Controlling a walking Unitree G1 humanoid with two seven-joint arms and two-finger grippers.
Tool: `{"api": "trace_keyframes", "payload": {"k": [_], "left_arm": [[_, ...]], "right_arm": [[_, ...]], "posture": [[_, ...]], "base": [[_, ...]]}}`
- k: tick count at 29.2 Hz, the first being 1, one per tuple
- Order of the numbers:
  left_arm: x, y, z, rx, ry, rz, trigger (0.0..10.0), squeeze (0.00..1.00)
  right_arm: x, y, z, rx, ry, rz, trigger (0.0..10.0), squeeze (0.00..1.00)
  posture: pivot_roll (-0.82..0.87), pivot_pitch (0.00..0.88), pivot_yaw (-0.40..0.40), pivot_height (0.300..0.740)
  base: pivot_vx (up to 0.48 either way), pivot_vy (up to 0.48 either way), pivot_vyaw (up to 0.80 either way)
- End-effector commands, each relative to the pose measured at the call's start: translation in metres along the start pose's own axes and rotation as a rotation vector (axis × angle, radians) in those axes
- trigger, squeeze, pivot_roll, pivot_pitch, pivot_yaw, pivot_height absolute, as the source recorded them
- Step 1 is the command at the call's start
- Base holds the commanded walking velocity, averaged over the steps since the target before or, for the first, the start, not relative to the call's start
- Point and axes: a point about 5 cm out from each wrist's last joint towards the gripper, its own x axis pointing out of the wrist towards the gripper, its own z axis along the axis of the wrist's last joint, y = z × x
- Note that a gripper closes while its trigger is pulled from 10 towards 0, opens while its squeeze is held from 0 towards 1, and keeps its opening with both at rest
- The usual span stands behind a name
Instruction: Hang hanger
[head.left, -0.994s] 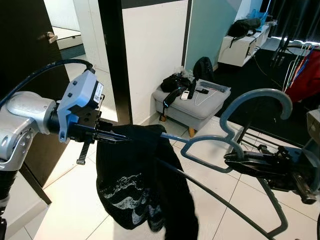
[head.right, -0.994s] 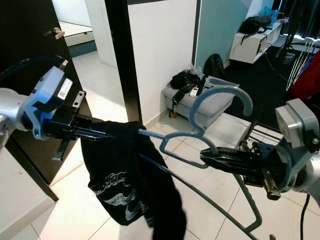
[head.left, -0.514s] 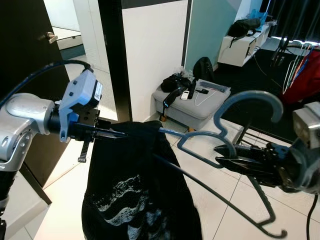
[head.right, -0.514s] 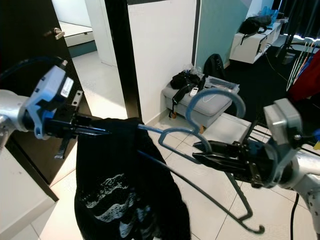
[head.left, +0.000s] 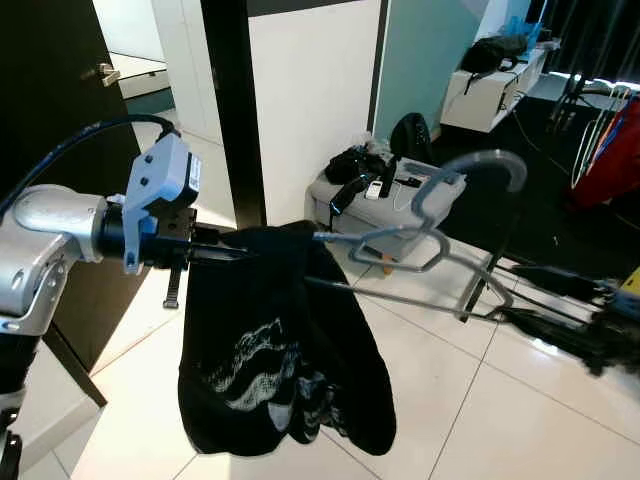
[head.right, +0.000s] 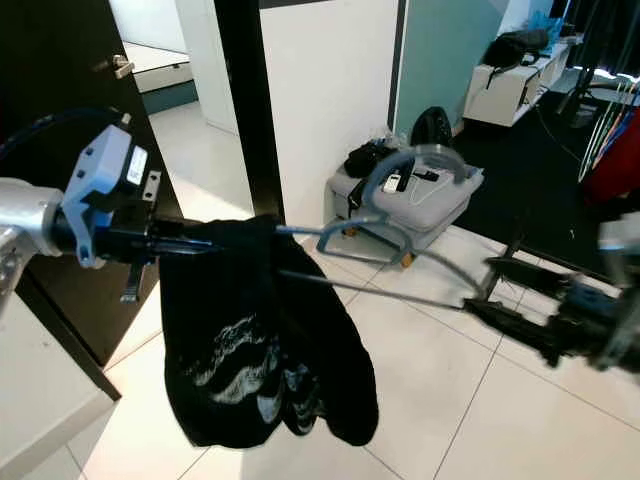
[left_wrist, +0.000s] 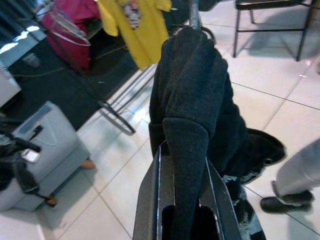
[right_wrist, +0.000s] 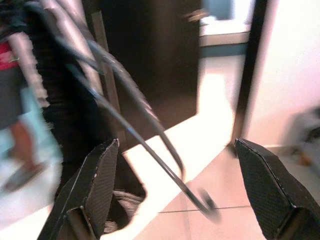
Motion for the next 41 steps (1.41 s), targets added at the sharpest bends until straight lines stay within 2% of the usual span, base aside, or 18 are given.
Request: {"api": "trace_keyframes", "payload": {"k": [1,3,6,7,9,10,11,13,17,18,20,21,26,30,32,35,38,41], "left_arm": [[-0.006,0.010,0.012,0.052,-0.045,0.075,0.0,0.00],[-0.006,0.010,0.012,0.052,-0.045,0.075,0.0,0.00],[-0.007,0.019,0.019,0.071,-0.091,0.140,0.0,0.00],[-0.004,0.022,0.023,0.079,-0.128,0.164,0.0,0.00],[-0.004,0.022,0.023,0.079,-0.128,0.164,0.0,0.00],[-0.002,0.024,0.027,0.086,-0.160,0.183,0.0,0.00],[0.002,0.026,0.032,0.088,-0.205,0.198,0.0,0.00],[0.006,0.027,0.036,0.087,-0.241,0.202,0.0,0.00],[0.009,0.026,0.038,0.085,-0.265,0.201,0.0,0.00],[0.012,0.026,0.039,0.083,-0.279,0.197,0.9,0.00],[0.015,0.023,0.042,0.085,-0.305,0.188,7.8,0.00],[0.016,0.022,0.043,0.086,-0.312,0.185,10.0,0.00],[0.018,0.020,0.047,0.094,-0.328,0.181,10.0,0.00],[0.019,0.019,0.052,0.102,-0.348,0.186,10.0,0.00],[0.021,0.018,0.057,0.107,-0.369,0.183,10.0,0.00],[0.022,0.017,0.058,0.109,-0.374,0.180,10.0,0.00],[0.024,0.016,0.058,0.109,-0.375,0.177,10.0,0.00],[0.026,0.015,0.057,0.105,-0.379,0.173,10.0,0.00]], "right_arm": [[-0.020,-0.005,-0.001,0.023,-0.073,-0.119,10.0,1.00],[-0.020,-0.005,-0.001,0.023,-0.073,-0.119,10.0,1.00],[-0.030,0.009,-0.021,0.126,-0.121,-0.160,10.0,1.00],[-0.023,0.021,-0.035,0.190,-0.125,-0.139,10.0,0.30],[-0.023,0.021,-0.035,0.190,-0.125,-0.139,10.0,0.30],[-0.014,0.032,-0.045,0.249,-0.134,-0.111,10.0,0.00],[0.001,0.044,-0.054,0.315,-0.159,-0.068,10.0,0.00],[0.017,0.049,-0.060,0.373,-0.193,-0.064,10.0,0.00],[0.028,0.050,-0.063,0.409,-0.219,-0.072,10.0,0.00],[0.040,0.048,-0.065,0.437,-0.231,-0.093,10.0,0.00],[0.058,0.035,-0.075,0.434,-0.151,-0.209,10.0,0.00],[0.063,0.030,-0.080,0.417,-0.103,-0.261,10.0,0.00],[0.064,0.013,-0.077,0.455,-0.140,-0.355,10.0,0.00],[0.067,0.015,-0.080,0.459,-0.075,-0.361,10.0,0.00],[0.075,0.033,-0.080,0.461,0.010,-0.246,10.0,0.00],[0.079,0.042,-0.077,0.458,0.016,-0.180,10.0,0.00],[0.082,0.049,-0.070,0.458,-0.020,-0.119,10.0,0.00],[0.082,0.061,-0.044,0.463,-0.188,0.023,10.0,0.00]], "posture": [[-0.10,0.000,0.035,0.740],[-0.10,0.000,0.035,0.740],[-0.10,0.000,0.040,0.740],[-0.10,0.000,0.040,0.740],[-0.10,0.000,0.040,0.740],[-0.11,0.000,0.041,0.740],[-0.11,0.000,0.042,0.740],[-0.11,0.000,0.042,0.740],[-0.12,0.000,0.043,0.740],[-0.11,0.000,0.039,0.740],[-0.12,0.000,0.035,0.740],[-0.12,0.000,0.035,0.740],[-0.11,0.000,0.030,0.740],[-0.11,0.000,0.025,0.740],[-0.11,0.000,0.022,0.740],[-0.11,0.000,0.022,0.740],[-0.11,0.000,0.022,0.740],[-0.11,0.000,0.024,0.740]], "base": [[0.000,0.000,0.00],[0.000,0.000,0.00],[0.000,0.000,0.00],[0.000,0.000,0.00],[0.000,0.000,0.00],[0.000,0.000,0.00],[0.000,0.000,0.00],[0.000,0.000,0.00],[0.000,0.000,0.00],[0.000,0.000,0.00],[0.000,0.000,0.00],[0.000,0.000,0.00],[0.000,0.000,0.00],[0.000,0.000,0.00],[0.000,0.000,0.00],[0.000,0.000,0.00],[0.000,0.000,0.00],[0.000,0.000,0.00]]}}
